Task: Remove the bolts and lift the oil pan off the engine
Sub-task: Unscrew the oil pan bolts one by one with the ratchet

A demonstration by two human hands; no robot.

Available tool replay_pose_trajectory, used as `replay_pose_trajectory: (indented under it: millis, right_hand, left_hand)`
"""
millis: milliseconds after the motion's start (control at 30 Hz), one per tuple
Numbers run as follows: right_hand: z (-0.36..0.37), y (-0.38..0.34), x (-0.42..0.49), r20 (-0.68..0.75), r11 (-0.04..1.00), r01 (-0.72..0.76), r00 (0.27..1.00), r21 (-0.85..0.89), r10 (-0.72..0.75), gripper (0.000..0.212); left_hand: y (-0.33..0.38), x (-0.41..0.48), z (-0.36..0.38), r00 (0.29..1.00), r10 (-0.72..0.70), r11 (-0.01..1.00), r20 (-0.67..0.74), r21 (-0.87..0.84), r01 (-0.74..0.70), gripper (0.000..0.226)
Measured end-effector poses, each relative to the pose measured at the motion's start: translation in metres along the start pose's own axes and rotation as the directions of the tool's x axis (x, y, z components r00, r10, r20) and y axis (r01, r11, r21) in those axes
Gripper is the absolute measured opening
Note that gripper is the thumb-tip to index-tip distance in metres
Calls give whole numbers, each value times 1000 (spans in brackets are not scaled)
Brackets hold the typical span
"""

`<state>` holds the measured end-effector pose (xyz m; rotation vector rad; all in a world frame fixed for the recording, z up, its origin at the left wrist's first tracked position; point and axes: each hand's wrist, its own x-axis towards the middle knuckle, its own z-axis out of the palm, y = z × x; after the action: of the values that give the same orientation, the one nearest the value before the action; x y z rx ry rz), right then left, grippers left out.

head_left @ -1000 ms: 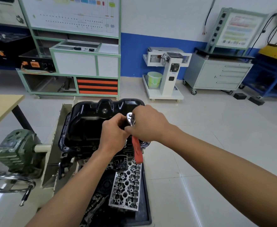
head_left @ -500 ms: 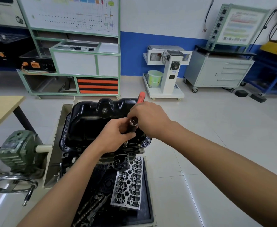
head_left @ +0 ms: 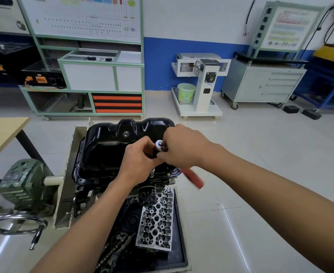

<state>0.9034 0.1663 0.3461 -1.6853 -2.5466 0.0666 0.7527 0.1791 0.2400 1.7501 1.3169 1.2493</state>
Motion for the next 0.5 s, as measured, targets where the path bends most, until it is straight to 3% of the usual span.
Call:
replay_pose_trajectory:
  millis: [267,400,500]
  right_hand:
    - [3,-2,4,60,987,-56,997,152,48,40]
    - [-6,2,7,70,999,17,997,32,-19,16]
    - [-13,4,7,25,990,87,996,-110,-85,10]
  left_hand:
    - [-9,8,0,999,-18,999,-42,41,20,43]
    - [-5,7,-5,994,-4,1000,106,-22,6,28]
    - [-1,6,-10,967,10,1000,253,-20,-6,34]
